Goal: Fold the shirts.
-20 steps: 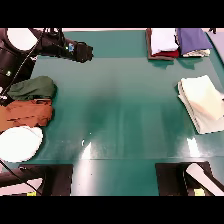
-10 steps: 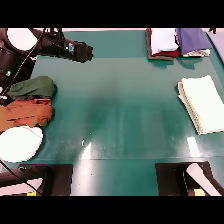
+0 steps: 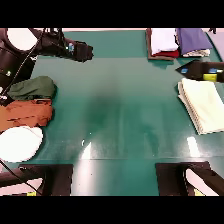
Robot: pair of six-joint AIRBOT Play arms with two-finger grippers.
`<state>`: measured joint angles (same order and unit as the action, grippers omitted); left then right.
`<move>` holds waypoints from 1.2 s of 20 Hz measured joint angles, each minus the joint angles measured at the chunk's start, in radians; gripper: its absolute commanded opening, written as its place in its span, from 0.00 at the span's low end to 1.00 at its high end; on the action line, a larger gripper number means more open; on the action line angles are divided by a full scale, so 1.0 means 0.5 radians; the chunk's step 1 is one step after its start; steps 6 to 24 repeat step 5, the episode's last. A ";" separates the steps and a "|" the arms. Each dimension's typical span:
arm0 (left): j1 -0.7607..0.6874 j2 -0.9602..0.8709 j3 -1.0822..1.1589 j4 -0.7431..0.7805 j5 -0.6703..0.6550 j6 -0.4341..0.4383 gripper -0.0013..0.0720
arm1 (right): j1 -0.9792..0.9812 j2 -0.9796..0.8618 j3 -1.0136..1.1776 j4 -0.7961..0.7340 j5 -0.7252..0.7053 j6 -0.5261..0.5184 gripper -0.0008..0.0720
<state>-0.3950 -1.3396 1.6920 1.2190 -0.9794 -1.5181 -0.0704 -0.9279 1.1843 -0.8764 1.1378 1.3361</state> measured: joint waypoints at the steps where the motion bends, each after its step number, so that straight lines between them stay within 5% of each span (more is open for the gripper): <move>1: 0.000 0.000 0.000 0.000 0.032 0.000 0.05 | 0.107 0.000 0.001 -0.037 -0.023 -0.010 0.04; 5: 0.000 0.000 0.000 -0.001 0.134 0.000 0.05 | 0.366 0.000 0.004 -0.143 -0.072 -0.029 0.04; 24: 0.000 0.000 0.000 -0.001 0.134 0.000 0.05 | 0.366 0.000 0.004 -0.143 -0.072 -0.029 0.04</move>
